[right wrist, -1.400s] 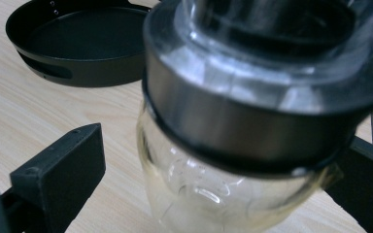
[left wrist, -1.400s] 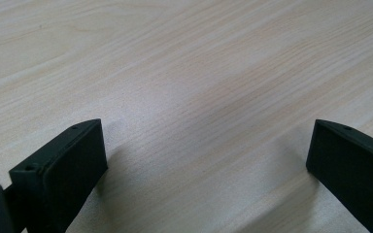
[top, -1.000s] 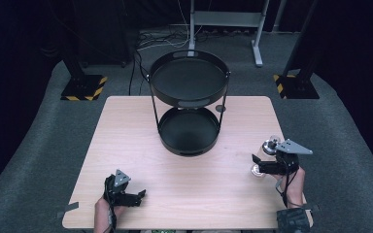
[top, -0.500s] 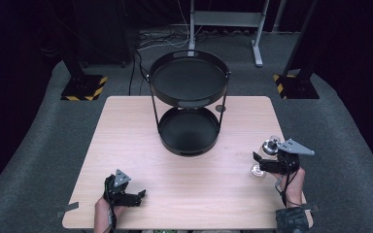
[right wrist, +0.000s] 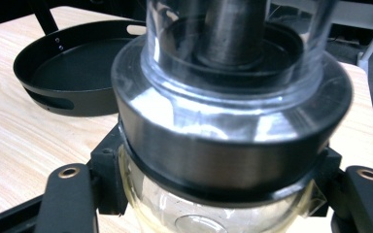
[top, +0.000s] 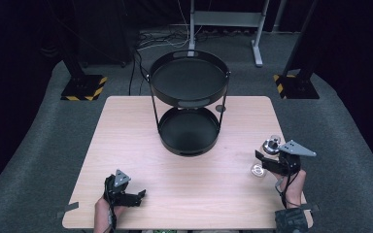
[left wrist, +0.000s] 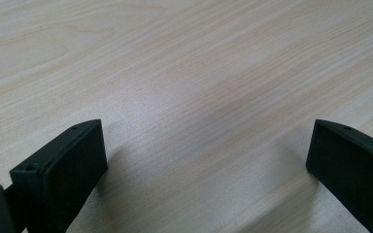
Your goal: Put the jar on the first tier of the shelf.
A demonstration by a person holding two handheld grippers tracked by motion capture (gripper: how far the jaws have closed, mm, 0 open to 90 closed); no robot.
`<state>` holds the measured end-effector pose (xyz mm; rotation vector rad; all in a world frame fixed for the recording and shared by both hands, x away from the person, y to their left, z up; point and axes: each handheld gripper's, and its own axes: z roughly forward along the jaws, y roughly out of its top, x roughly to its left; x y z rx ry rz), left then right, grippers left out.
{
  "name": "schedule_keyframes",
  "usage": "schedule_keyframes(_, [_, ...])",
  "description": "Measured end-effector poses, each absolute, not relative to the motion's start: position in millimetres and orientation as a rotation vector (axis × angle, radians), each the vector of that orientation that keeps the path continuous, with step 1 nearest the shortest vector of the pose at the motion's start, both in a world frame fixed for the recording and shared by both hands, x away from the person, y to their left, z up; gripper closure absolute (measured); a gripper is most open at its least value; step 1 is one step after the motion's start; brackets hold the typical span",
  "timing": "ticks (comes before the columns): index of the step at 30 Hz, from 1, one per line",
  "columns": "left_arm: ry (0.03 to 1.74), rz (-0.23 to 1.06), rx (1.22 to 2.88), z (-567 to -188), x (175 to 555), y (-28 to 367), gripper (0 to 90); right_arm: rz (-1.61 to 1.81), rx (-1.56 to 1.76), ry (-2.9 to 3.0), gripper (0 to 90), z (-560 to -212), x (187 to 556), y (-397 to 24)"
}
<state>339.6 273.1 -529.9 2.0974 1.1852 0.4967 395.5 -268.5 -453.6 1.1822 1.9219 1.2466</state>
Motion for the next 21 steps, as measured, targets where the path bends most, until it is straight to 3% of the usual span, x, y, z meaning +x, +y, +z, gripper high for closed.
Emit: schedule_keyframes(21, [1.185,0.497,2.098,-530,340,273,0.8,1.25,1.136,1.914,30.6,-439,391,-261])
